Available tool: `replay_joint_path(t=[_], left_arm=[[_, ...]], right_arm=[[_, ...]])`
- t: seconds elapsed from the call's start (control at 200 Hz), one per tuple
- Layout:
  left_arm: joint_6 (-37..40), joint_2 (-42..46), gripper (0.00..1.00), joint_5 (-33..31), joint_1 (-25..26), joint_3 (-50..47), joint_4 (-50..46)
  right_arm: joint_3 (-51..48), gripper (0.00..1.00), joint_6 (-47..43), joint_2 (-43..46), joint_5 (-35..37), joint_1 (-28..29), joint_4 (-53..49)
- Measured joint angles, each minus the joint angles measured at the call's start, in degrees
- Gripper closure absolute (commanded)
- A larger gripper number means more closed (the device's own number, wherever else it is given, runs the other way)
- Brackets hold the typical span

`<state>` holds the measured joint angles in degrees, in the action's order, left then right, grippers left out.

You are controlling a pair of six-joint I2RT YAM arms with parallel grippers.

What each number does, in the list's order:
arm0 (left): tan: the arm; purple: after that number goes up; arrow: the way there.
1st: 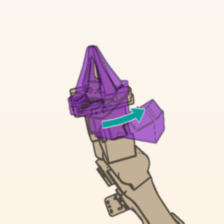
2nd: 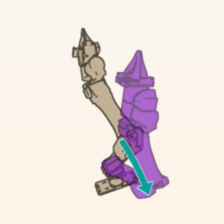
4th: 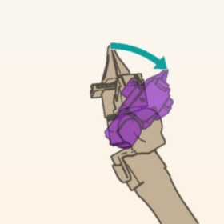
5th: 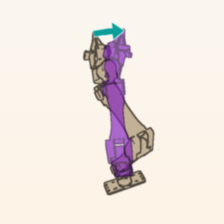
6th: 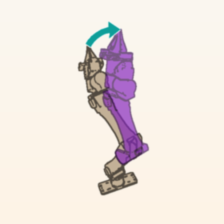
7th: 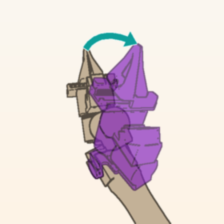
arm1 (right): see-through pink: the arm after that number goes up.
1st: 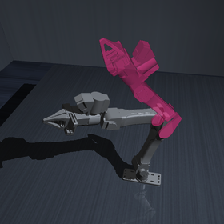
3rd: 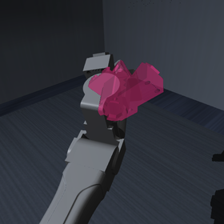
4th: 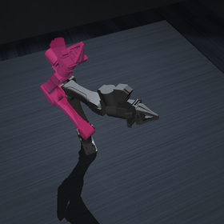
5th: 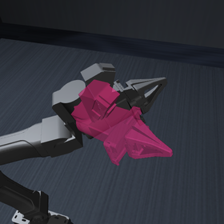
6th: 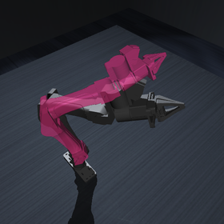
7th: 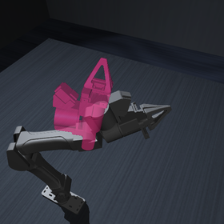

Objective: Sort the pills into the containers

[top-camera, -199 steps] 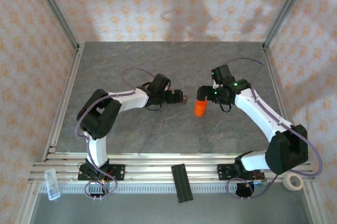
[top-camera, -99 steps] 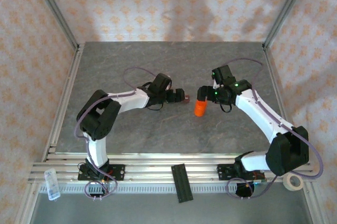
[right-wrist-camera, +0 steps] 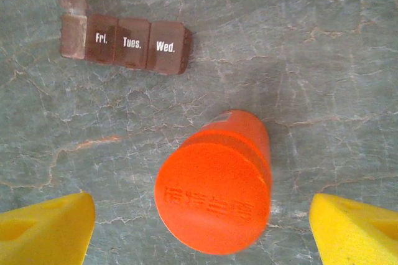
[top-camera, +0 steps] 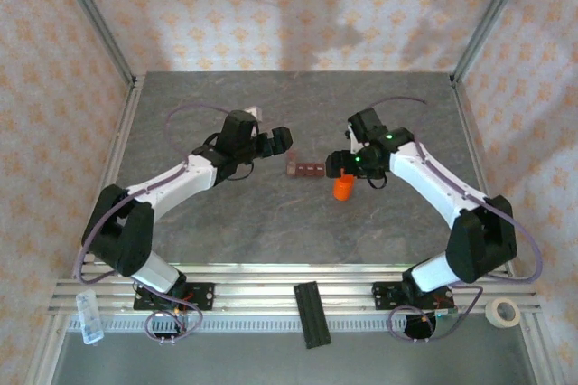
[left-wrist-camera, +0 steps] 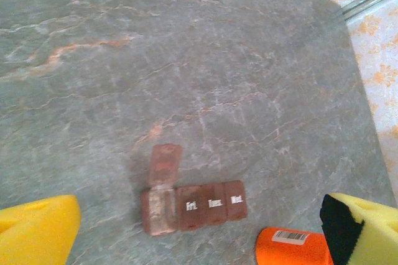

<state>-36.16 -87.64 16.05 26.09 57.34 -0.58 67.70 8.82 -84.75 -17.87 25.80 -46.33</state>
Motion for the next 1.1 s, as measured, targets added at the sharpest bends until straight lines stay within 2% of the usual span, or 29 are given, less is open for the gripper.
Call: replay_joint_path(t=[0.26, 0.525, 0.891, 0.991, 1.101], left_arm=[[0.02, 4.33, 0.00, 0.09, -1.88, -4.26, -0.11], [0.00, 5.14, 0.00, 0.90, -2.23, -4.74, 0.00], [-0.07, 5.14, 0.00, 1.79, -2.25, -5.77, 0.15], [-0.11, 5.16, 0.00, 2.16, -2.25, -6.21, 0.26], [-0.33, 5.16, 0.00, 3.08, -2.25, -6.47, 0.48]], right_arm=[[2.34, 0.17, -0.98, -4.26, 3.50, 1.53, -2.89], [2.29, 0.24, -1.14, -6.60, 4.42, 1.81, -3.39], [2.29, 0.47, -0.55, -8.20, 4.57, 1.92, -3.28], [2.60, 0.48, -0.50, -8.46, 4.61, 1.92, -3.19], [2.62, 0.58, -0.39, -8.48, 4.70, 2.03, -2.78]])
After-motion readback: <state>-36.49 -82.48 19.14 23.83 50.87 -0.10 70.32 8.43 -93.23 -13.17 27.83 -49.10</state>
